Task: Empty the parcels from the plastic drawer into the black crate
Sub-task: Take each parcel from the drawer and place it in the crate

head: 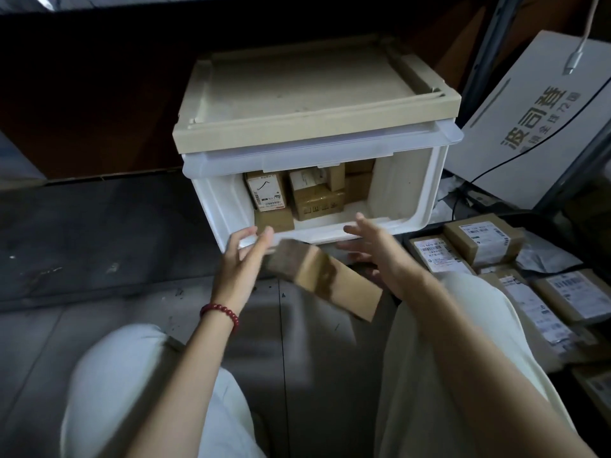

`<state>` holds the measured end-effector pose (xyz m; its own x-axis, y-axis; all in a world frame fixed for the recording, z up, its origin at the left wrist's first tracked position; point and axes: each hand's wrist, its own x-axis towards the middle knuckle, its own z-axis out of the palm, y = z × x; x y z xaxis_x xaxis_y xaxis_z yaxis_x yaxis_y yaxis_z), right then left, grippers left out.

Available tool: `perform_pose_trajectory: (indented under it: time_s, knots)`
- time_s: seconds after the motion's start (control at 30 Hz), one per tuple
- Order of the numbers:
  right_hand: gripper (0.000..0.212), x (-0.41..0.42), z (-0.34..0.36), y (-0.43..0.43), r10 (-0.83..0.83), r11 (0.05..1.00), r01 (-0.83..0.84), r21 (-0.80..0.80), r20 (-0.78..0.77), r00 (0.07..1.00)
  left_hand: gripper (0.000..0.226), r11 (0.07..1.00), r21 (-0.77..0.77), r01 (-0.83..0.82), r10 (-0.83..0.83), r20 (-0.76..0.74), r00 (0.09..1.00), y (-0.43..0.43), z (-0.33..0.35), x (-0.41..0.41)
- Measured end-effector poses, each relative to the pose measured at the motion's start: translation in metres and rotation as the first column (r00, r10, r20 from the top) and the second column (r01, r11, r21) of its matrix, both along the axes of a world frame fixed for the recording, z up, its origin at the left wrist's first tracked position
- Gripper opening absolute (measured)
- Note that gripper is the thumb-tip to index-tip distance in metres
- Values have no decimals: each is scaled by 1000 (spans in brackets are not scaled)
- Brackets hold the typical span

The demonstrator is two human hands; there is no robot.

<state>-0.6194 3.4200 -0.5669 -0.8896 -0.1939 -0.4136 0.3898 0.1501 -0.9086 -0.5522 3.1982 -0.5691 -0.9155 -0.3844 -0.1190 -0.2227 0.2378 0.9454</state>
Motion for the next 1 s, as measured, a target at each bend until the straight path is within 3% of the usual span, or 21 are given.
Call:
perform_pose_trajectory:
  time_s: [0.07, 0.13, 0.27, 0.37, 0.57, 0.67, 0.77, 0.87, 1.0]
  knots:
    - [53, 4, -22, -19, 42, 976, -42, 216, 2, 999, 67, 993, -119, 11, 1, 100, 995, 10, -19, -6]
    - [51, 12, -51, -31, 75, 976, -77, 202, 17, 997, 67, 994, -111, 12, 4, 141, 990, 16, -38, -9]
    - [49, 5, -67, -11, -70, 900, 79, 429, -36, 997, 56, 984, -174, 28, 12, 221, 975, 11, -58, -9]
    - [49, -1, -68, 2, -54, 904, 59, 424, -24, 998, 52, 974, -202, 106, -47, 276, 960, 14, -70, -5]
    - [48, 6, -82, 12, -94, 882, 99, 460, -33, 995, 64, 956, -88, 279, -229, 370, 901, 40, -93, -1]
    - [61, 8, -78, 13, -21, 875, 28, 484, -21, 1000, 72, 929, -91, 359, -298, 393, 870, 52, -97, -5]
    - [89, 17, -76, 11, 223, 708, -146, 691, -22, 975, 71, 924, -81, 374, -310, 416, 855, 58, -102, -9]
    - [90, 20, -74, 12, 272, 589, -102, 801, -78, 959, 71, 928, -86, 362, -295, 421, 858, 58, -103, -13]
    - [83, 14, -64, 24, 96, 695, -8, 719, -83, 992, 74, 945, -121, 303, -227, 422, 878, 50, -105, -12]
